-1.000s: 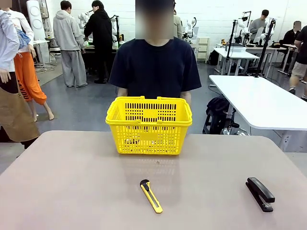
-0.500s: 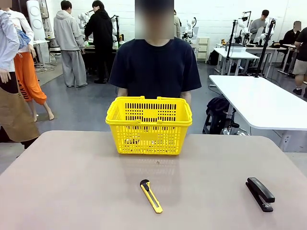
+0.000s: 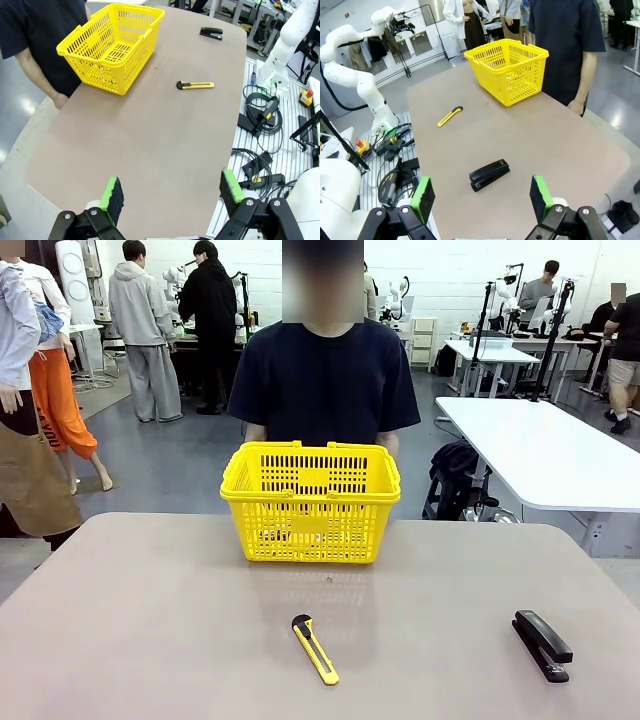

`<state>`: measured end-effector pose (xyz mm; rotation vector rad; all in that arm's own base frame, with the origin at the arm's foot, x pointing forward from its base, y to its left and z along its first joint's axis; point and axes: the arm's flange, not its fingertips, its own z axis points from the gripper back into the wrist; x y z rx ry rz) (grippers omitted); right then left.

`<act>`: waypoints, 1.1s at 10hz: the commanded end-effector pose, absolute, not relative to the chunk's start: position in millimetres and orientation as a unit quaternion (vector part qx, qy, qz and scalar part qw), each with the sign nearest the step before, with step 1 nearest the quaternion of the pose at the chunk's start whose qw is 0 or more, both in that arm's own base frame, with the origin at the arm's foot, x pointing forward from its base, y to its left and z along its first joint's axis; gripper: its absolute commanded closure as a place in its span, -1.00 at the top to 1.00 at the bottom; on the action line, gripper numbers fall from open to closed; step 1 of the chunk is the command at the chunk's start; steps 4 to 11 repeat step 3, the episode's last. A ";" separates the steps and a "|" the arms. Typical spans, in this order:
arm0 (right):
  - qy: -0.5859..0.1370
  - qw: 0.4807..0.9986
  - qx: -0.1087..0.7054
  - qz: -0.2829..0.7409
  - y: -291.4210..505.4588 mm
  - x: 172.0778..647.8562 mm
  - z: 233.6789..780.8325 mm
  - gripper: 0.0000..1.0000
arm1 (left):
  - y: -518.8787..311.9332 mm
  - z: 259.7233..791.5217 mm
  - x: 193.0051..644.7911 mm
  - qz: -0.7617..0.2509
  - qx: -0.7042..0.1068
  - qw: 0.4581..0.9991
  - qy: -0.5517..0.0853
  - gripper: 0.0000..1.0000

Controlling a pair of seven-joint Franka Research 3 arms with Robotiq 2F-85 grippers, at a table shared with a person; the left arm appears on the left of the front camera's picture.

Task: Place the items the person wants into the basket.
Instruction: Pick up the item the person points to and place it in the Market Basket.

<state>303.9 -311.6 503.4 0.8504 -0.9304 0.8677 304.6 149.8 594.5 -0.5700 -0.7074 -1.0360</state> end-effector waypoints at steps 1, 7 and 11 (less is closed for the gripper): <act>-0.419 0.722 0.387 0.392 -314.1 304.7 503.7 1.00 | 150.5 594.6 304.3 -0.482 -0.266 0.764 -0.336 1.00; -0.419 0.722 0.387 0.392 -314.1 304.7 503.7 1.00 | 150.5 594.6 304.3 -0.482 -0.266 0.764 -0.336 1.00; -0.419 0.722 0.387 0.392 -314.1 304.7 503.7 1.00 | 150.5 594.6 304.3 -0.482 -0.266 0.764 -0.336 1.00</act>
